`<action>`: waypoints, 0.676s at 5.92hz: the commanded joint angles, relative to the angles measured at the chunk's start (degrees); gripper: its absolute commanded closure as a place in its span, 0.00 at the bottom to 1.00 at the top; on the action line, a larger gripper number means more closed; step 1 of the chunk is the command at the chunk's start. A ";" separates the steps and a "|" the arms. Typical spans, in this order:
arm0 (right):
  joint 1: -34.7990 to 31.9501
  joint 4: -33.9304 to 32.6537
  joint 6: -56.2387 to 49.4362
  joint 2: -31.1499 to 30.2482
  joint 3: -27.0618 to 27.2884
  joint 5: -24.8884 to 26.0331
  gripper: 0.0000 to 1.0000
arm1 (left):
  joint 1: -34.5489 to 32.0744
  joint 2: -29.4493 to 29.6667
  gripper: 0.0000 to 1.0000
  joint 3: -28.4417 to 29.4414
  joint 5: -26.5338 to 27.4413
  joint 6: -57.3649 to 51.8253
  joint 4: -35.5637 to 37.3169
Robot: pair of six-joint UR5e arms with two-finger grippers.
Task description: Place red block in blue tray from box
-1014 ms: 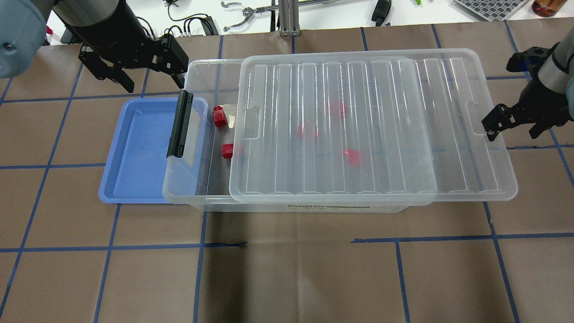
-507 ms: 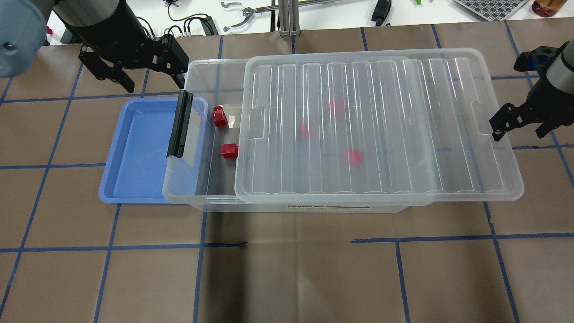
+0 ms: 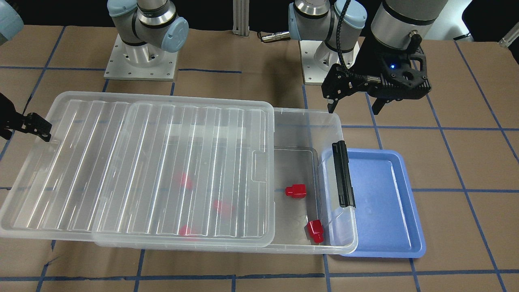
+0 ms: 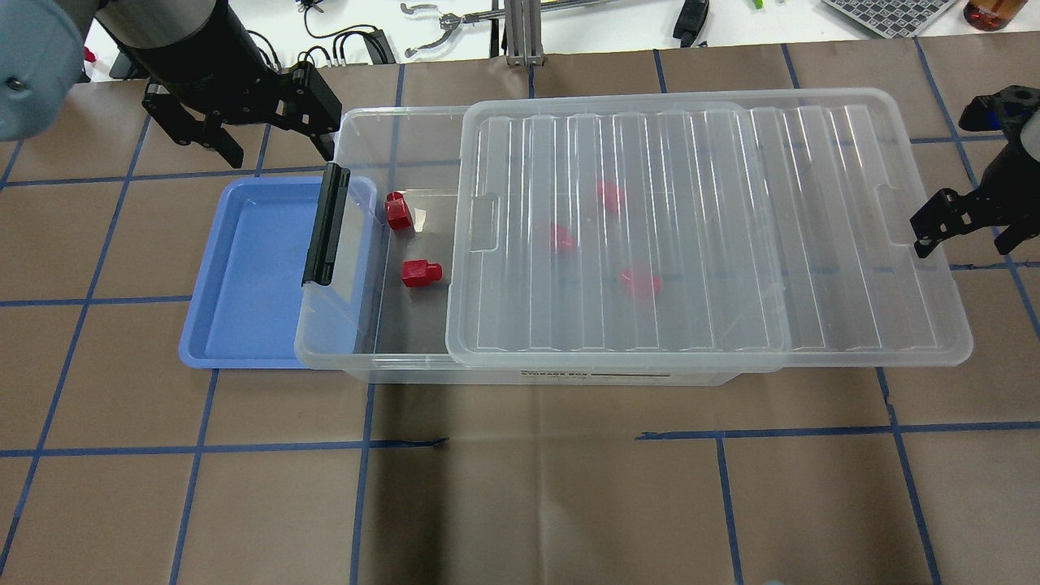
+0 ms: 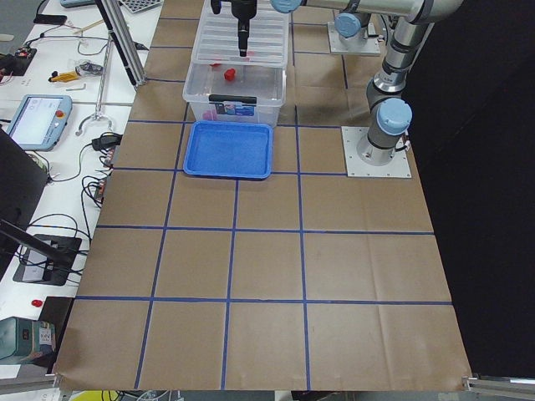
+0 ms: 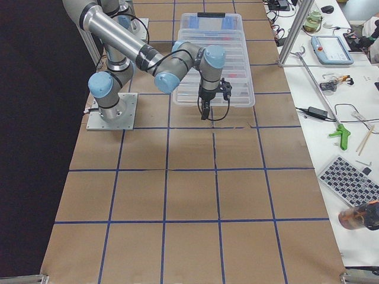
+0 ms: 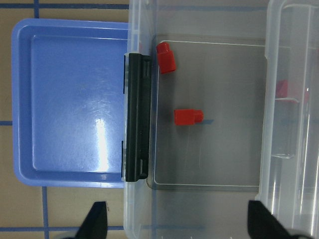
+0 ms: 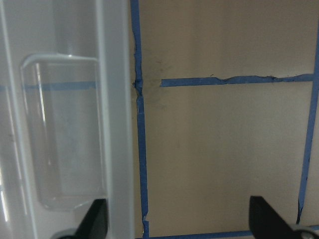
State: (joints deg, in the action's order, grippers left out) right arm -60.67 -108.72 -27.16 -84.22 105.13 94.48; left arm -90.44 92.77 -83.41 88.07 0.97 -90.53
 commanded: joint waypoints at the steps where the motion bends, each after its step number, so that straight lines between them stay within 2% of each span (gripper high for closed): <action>1: 2.65 0.00 -1.48 -0.07 -0.01 -0.08 0.00 | 0.00 -0.05 0.02 0.00 0.00 0.00 0.00; 4: 3.80 0.00 -2.28 -0.07 -0.10 0.00 0.00 | 0.00 -0.05 0.02 0.00 0.00 0.00 -0.09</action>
State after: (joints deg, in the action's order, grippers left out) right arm -57.22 -108.72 -29.14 -84.29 105.08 94.48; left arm -90.44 92.75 -83.41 88.07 0.97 -90.56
